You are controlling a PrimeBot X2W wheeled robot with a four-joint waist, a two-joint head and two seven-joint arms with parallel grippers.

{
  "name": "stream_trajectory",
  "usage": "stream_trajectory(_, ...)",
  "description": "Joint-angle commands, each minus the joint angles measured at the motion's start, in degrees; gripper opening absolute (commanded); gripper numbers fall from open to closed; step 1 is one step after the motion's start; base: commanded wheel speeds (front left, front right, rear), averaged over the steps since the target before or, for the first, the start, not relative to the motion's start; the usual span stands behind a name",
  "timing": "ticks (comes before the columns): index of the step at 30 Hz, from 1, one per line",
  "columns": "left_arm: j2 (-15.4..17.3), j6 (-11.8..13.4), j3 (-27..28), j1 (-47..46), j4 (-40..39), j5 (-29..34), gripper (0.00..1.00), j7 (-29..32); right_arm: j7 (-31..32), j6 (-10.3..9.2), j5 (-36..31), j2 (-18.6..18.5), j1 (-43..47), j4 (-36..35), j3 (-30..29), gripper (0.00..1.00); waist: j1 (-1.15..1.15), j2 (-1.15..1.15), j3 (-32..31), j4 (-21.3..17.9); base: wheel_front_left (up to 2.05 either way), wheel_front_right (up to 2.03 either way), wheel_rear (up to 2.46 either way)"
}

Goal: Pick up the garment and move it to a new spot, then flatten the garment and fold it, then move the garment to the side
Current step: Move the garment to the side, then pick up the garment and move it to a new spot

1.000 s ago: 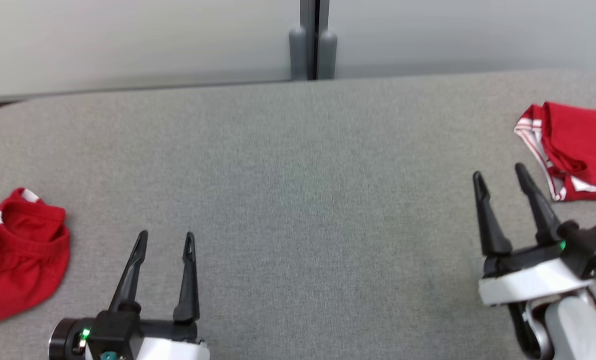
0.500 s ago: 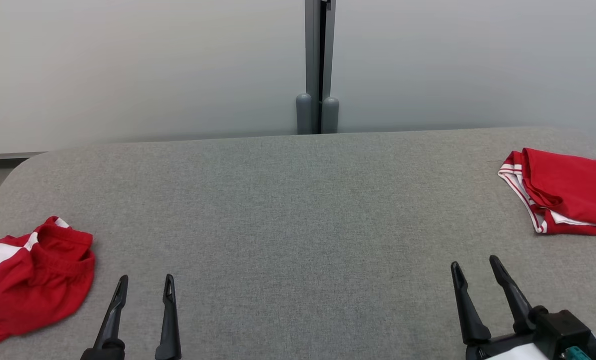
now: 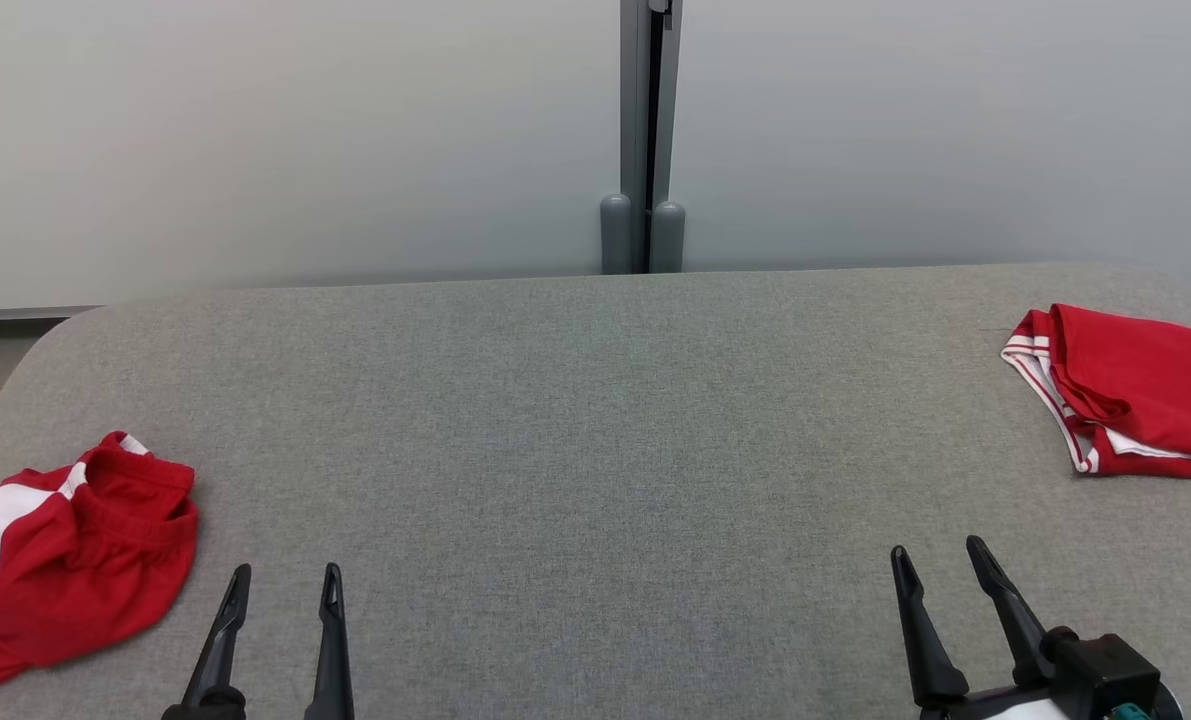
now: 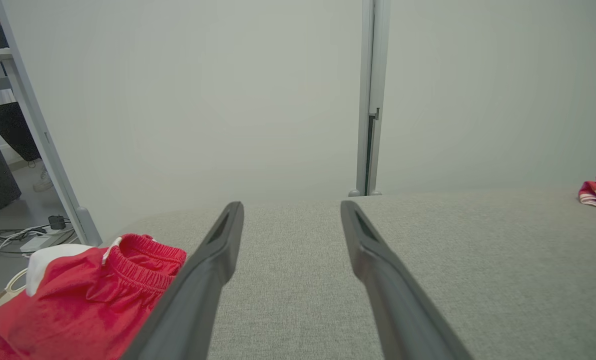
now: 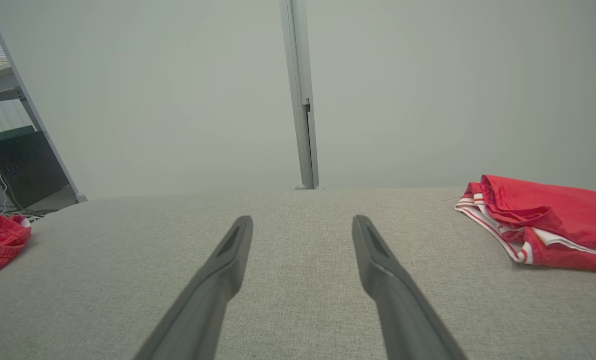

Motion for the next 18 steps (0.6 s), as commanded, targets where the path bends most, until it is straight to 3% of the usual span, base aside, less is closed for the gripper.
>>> stream_trajectory(1, 0.1, 0.1, 0.3, 0.3, 0.1, -0.2, 1.0, 0.0, 0.0, -0.03, 0.3, -0.4, 0.1, 0.0, -0.1, 1.0, 0.0, 0.0, 0.0, 0.0, 0.0, 0.0, 0.0)
stream_trajectory(13, 0.1, -0.1, 0.3, 0.1, 0.4, 0.0, 1.0, 0.0, 0.0, -0.03, 0.1, -1.1, 0.3, 0.3, 0.0, 1.0, 0.0, 0.0, 0.5, 0.4, 0.0, 0.0, 0.0)
stream_trajectory(18, 0.1, 0.4, -0.4, -0.8, 0.9, -1.2, 1.0, 0.0, 0.0, -0.03, 0.2, -1.3, 0.4, 0.9, 0.8, 1.0, 0.0, 0.0, 0.8, 2.8, 0.0, 0.0, 0.0)
